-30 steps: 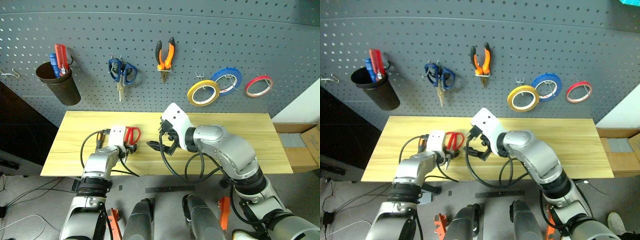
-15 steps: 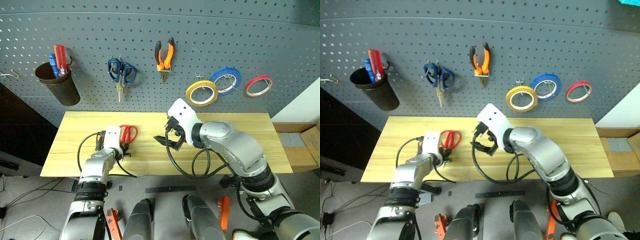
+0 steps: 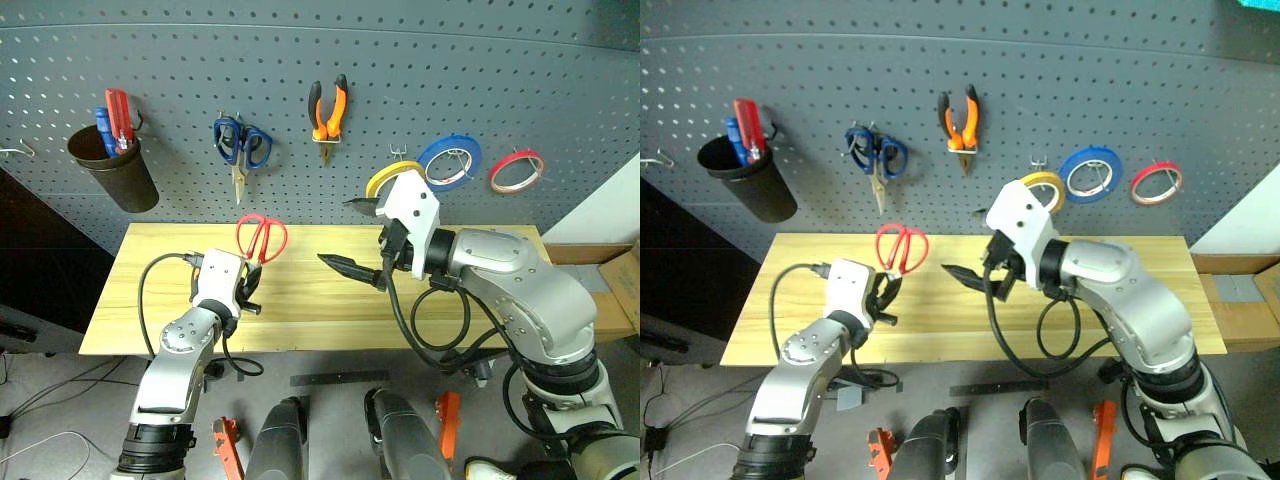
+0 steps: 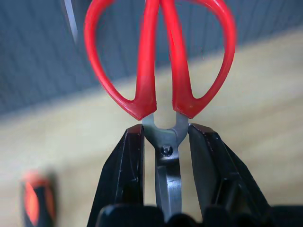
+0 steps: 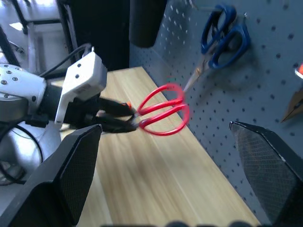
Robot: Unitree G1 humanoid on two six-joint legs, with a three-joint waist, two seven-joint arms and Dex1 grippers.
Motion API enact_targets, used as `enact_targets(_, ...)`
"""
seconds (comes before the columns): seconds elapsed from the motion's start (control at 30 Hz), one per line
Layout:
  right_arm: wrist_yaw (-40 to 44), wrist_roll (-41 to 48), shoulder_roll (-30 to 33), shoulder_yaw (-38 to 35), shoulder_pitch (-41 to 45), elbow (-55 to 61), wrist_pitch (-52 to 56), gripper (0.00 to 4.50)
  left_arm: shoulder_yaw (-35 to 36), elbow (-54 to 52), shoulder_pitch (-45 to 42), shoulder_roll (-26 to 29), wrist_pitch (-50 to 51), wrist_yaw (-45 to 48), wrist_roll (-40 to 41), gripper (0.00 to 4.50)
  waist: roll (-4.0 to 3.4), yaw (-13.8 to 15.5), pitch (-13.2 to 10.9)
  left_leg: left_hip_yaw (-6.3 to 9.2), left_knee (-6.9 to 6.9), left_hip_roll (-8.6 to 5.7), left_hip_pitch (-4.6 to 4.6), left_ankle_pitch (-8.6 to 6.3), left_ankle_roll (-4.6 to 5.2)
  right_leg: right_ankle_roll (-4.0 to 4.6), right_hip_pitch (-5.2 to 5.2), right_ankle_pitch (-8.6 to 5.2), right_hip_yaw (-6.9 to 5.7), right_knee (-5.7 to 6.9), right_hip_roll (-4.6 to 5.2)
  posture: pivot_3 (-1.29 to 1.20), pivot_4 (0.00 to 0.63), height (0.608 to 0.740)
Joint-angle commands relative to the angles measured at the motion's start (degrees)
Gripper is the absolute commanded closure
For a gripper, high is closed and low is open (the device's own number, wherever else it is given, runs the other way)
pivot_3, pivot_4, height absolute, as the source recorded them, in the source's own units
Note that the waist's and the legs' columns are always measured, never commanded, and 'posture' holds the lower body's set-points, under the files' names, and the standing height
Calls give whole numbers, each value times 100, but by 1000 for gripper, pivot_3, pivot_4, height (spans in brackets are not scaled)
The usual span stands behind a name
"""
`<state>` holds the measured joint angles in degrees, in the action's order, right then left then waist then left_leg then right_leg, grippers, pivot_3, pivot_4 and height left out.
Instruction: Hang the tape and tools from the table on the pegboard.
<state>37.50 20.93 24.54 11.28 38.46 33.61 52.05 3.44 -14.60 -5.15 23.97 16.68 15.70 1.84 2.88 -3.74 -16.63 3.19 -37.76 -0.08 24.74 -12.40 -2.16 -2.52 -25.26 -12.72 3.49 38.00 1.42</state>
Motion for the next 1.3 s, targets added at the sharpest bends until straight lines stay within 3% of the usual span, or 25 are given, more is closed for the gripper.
enact_targets(0.03,108,88,114,-128,95,140,-291,0,103,-636,133,197,-1022,-141,-471,3468,0,6,0,-2,1,-1,0,-1,2,0,-1,0,1,-1,0,-89,258,740)
enact_targets(0.33,257,79,199,-37,215,-115,-635,0,448,-675,10,240,-1846,-366,-768,3468,0,31,0,-19,5,-4,2,-6,10,0,0,0,2,-9,-5,-70,245,740)
enact_targets(0.67,195,-80,207,82,347,-429,-827,0,405,260,-1105,221,-1756,-221,-697,3468,1,34,0,-27,3,-10,6,-6,10,-2,1,1,-7,-8,-8,-80,249,740)
enact_targets(1.3,128,-185,151,117,407,-450,-756,0,196,1261,-1610,-204,-1253,-290,-644,3468,0,30,0,-17,4,-13,7,-8,11,-2,2,1,-13,-2,-5,-101,266,740)
